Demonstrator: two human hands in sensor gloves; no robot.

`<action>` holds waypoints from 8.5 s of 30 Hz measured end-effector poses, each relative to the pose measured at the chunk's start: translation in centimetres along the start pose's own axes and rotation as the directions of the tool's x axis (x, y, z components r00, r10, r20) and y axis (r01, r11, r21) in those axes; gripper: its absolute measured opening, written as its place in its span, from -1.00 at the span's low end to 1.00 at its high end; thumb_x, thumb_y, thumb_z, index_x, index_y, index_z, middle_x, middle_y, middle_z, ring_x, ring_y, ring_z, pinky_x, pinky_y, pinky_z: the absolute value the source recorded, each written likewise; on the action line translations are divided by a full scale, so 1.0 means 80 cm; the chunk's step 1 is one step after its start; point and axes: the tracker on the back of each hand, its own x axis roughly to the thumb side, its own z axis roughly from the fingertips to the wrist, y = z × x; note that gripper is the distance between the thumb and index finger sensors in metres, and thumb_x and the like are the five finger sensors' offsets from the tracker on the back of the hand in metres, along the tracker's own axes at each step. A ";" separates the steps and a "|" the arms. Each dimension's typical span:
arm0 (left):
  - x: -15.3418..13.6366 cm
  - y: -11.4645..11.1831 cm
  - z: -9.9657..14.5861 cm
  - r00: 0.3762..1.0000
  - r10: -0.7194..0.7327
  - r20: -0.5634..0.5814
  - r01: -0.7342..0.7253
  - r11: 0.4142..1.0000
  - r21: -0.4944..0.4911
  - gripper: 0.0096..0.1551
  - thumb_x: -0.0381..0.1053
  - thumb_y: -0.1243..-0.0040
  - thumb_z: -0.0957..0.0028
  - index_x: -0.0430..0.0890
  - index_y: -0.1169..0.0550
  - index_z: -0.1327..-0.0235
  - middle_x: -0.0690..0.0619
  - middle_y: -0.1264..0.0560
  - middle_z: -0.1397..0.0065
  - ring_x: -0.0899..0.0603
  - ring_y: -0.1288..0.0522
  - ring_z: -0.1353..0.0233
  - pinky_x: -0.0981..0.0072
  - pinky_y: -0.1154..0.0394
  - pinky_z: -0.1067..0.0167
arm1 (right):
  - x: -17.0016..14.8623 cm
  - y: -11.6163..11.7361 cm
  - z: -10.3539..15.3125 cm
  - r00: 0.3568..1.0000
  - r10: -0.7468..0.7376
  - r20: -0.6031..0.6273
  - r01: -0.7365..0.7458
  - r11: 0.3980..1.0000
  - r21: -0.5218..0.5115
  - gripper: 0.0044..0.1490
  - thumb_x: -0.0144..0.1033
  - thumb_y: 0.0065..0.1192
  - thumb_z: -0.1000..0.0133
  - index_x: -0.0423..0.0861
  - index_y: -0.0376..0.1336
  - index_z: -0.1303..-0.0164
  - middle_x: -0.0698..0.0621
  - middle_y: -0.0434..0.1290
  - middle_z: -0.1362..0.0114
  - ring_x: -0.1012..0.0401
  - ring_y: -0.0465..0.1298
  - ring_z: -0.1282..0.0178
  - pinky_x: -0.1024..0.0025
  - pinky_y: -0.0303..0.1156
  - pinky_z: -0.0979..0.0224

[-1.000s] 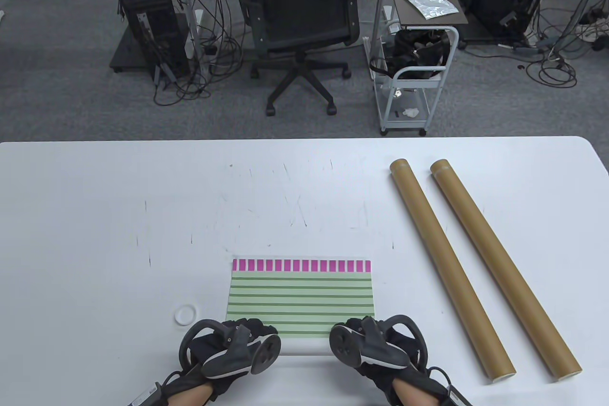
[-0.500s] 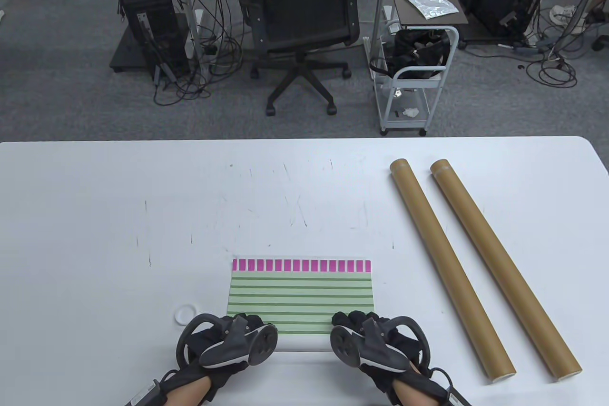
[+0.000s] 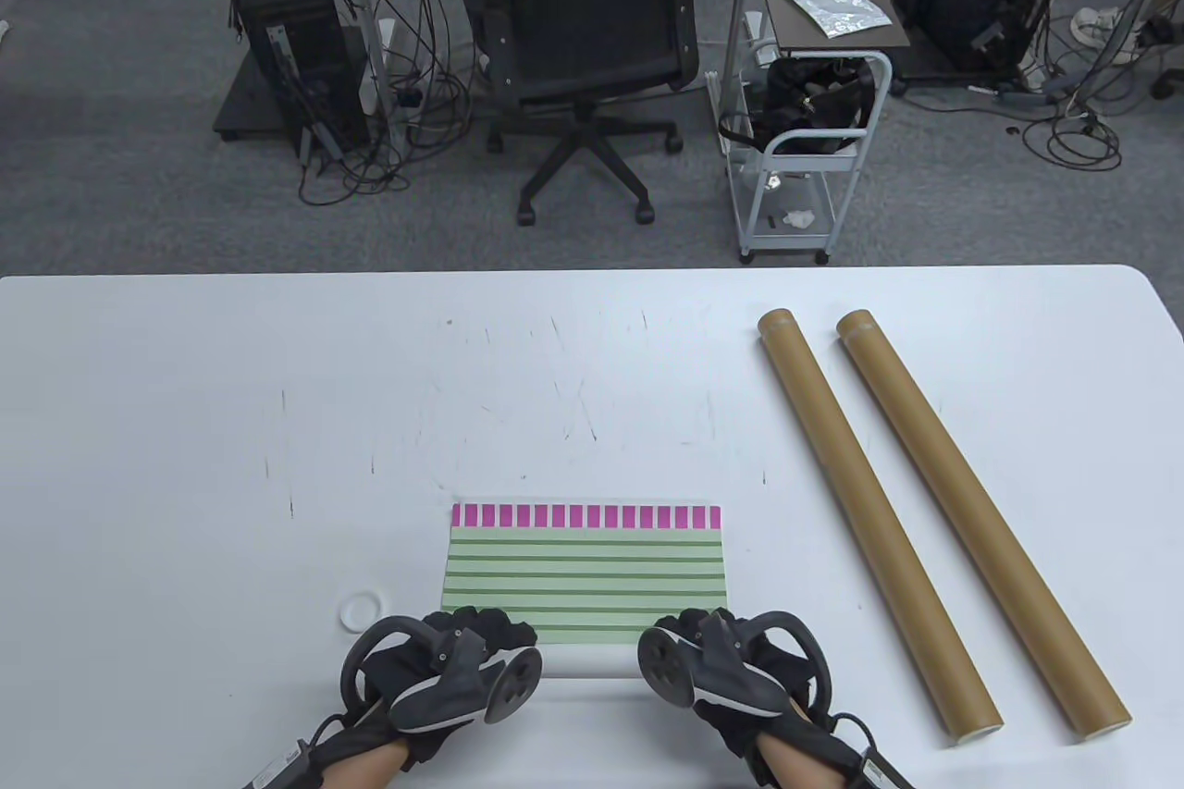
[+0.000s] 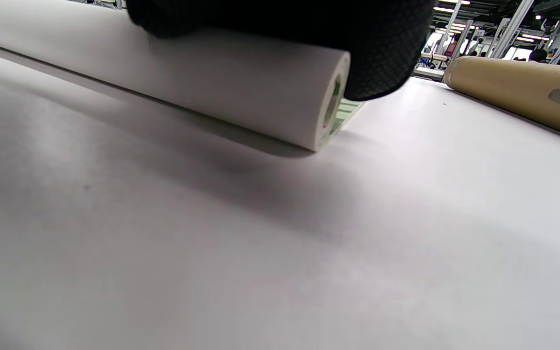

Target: Roll up mouse pads and store in mailing tubes

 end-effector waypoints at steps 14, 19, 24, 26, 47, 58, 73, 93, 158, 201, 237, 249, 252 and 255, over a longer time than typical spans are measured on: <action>-0.009 -0.004 -0.006 0.994 0.107 -0.002 -0.107 0.992 -0.069 -0.47 0.13 0.01 0.10 0.33 -0.47 -0.20 0.28 -0.54 -0.32 0.04 -0.58 -0.32 0.27 -0.56 -0.35 | 0.001 -0.009 0.011 1.000 0.018 -0.006 -0.019 0.997 -0.078 -0.36 -0.17 0.12 0.00 0.05 0.23 -0.35 0.02 0.43 -0.36 0.09 0.51 -0.24 0.15 0.48 -0.32; -0.017 -0.005 -0.012 0.985 0.174 -0.017 -0.175 0.978 -0.115 -0.49 0.12 0.03 0.07 0.35 -0.48 -0.20 0.28 -0.53 -0.32 0.04 -0.56 -0.33 0.29 -0.54 -0.35 | 0.003 -0.005 0.007 1.000 0.012 -0.007 -0.012 1.000 -0.015 -0.38 -0.19 0.09 -0.02 0.07 0.23 -0.34 0.04 0.42 -0.36 0.07 0.51 -0.24 0.16 0.50 -0.29; -0.015 -0.007 -0.008 0.992 0.123 -0.015 -0.124 0.988 -0.091 -0.34 0.16 0.06 0.06 0.27 -0.24 -0.40 0.21 -0.44 -0.43 0.04 -0.56 -0.33 0.33 -0.56 -0.33 | 0.007 -0.002 0.006 0.999 0.042 -0.002 -0.042 0.999 -0.020 -0.39 -0.24 0.02 -0.03 0.05 0.23 -0.34 0.03 0.42 -0.37 0.05 0.51 -0.25 0.15 0.48 -0.31; -0.018 -0.001 -0.005 0.992 0.120 0.028 -0.117 0.989 -0.085 -0.18 0.22 -0.02 0.07 0.26 0.05 -0.40 0.09 -0.02 -0.62 0.06 -0.51 -0.42 0.36 -0.55 -0.39 | 0.007 0.000 0.003 0.999 0.049 -0.002 -0.050 0.999 -0.015 -0.39 -0.26 0.00 -0.03 0.04 0.22 -0.35 0.02 0.42 -0.36 0.05 0.50 -0.25 0.16 0.47 -0.31; -0.015 -0.003 -0.007 0.990 0.137 0.018 -0.134 0.986 -0.101 -0.44 0.13 -0.07 0.06 0.32 -0.38 -0.29 0.27 -0.50 -0.41 0.05 -0.55 -0.41 0.23 -0.52 -0.43 | 0.011 -0.007 0.006 0.990 0.141 0.027 -0.139 0.988 -0.060 -0.32 -0.11 0.17 0.05 0.06 0.23 -0.34 0.06 0.44 -0.35 0.10 0.53 -0.22 0.24 0.50 -0.27; 0.000 0.004 0.008 0.994 -0.107 -0.018 0.108 0.991 0.084 -0.45 0.28 -0.14 0.18 0.34 -0.46 -0.16 0.31 -0.55 -0.24 0.10 -0.59 -0.25 0.19 -0.49 -0.46 | 0.010 -0.004 0.004 0.992 0.121 0.031 -0.120 0.992 -0.041 -0.34 -0.19 0.05 0.00 0.03 0.23 -0.37 0.03 0.44 -0.38 0.07 0.52 -0.27 0.19 0.48 -0.32; -0.009 0.000 -0.006 0.999 0.039 -0.028 -0.041 0.998 -0.046 -0.44 0.20 -0.11 0.19 0.29 -0.52 -0.16 0.27 -0.58 -0.25 0.04 -0.60 -0.28 0.28 -0.56 -0.33 | 0.013 -0.003 0.005 0.992 0.124 0.033 -0.124 0.992 0.008 -0.33 -0.25 -0.04 -0.02 0.00 0.21 -0.40 0.00 0.42 -0.40 0.06 0.51 -0.30 0.16 0.46 -0.33; -0.015 -0.009 -0.008 0.995 0.082 -0.055 -0.085 0.994 -0.063 -0.45 0.12 0.06 0.06 0.25 -0.36 -0.27 0.22 -0.50 -0.37 0.02 -0.56 -0.38 0.25 -0.54 -0.38 | 0.004 -0.004 0.001 0.996 0.079 -0.029 -0.080 0.996 -0.042 -0.39 -0.25 0.01 -0.02 0.04 0.21 -0.33 0.05 0.43 -0.36 0.08 0.51 -0.27 0.19 0.47 -0.33; 0.003 -0.001 0.001 0.999 0.051 0.000 -0.051 0.998 -0.038 -0.40 0.15 -0.02 0.08 0.22 -0.40 -0.32 0.21 -0.47 -0.42 0.02 -0.56 -0.40 0.24 -0.54 -0.38 | 0.011 -0.016 0.010 0.989 0.150 0.006 -0.150 0.984 0.095 -0.25 -0.12 0.01 -0.03 -0.01 0.17 -0.49 -0.04 0.35 -0.49 -0.02 0.40 -0.42 0.03 0.35 -0.46; 0.000 0.010 0.006 0.993 0.110 0.052 -0.105 0.991 -0.083 -0.48 0.14 -0.11 0.10 0.27 -0.49 -0.20 0.26 -0.59 -0.29 0.06 -0.63 -0.29 0.28 -0.59 -0.30 | 0.016 -0.015 0.004 0.996 0.038 0.078 -0.043 0.996 0.073 -0.33 -0.12 0.24 0.08 0.07 0.31 -0.30 0.05 0.49 -0.33 0.09 0.54 -0.22 0.17 0.47 -0.32; 0.003 0.007 0.004 0.997 0.072 -0.001 -0.072 0.994 -0.080 -0.43 0.20 -0.12 0.16 0.29 -0.50 -0.20 0.25 -0.59 -0.31 0.04 -0.63 -0.32 0.23 -0.58 -0.33 | 0.019 -0.009 0.001 0.998 -0.009 0.057 0.002 0.994 0.109 -0.32 -0.22 0.09 0.02 0.03 0.25 -0.38 0.00 0.43 -0.41 0.04 0.50 -0.30 0.10 0.44 -0.37; 0.004 0.003 0.003 0.996 0.083 -0.017 -0.084 0.995 -0.060 -0.45 0.14 0.04 0.06 0.31 -0.42 -0.28 0.26 -0.51 -0.40 0.02 -0.58 -0.39 0.20 -0.59 -0.32 | 0.019 -0.009 0.003 0.999 0.042 0.023 -0.042 0.999 0.007 -0.34 -0.14 0.12 0.04 0.06 0.28 -0.33 0.03 0.45 -0.36 0.06 0.50 -0.27 0.12 0.44 -0.36; 0.002 0.007 0.009 0.998 0.060 0.001 -0.060 0.996 0.073 -0.39 0.35 -0.10 0.22 0.33 -0.48 -0.18 0.29 -0.57 -0.29 0.06 -0.62 -0.31 0.28 -0.60 -0.29 | 0.018 -0.007 0.001 0.999 0.041 0.021 -0.041 0.999 0.011 -0.34 -0.17 0.06 0.01 0.05 0.27 -0.35 0.02 0.44 -0.38 0.05 0.50 -0.29 0.11 0.43 -0.37; 0.004 0.005 0.005 0.999 0.038 -0.011 -0.037 0.998 0.049 -0.41 0.29 -0.13 0.20 0.31 -0.48 -0.18 0.29 -0.57 -0.28 0.07 -0.62 -0.30 0.28 -0.59 -0.30 | 0.018 -0.006 0.000 0.999 0.034 0.019 -0.034 0.999 0.016 -0.34 -0.18 0.02 0.00 0.04 0.27 -0.36 0.02 0.43 -0.39 0.05 0.50 -0.29 0.11 0.43 -0.37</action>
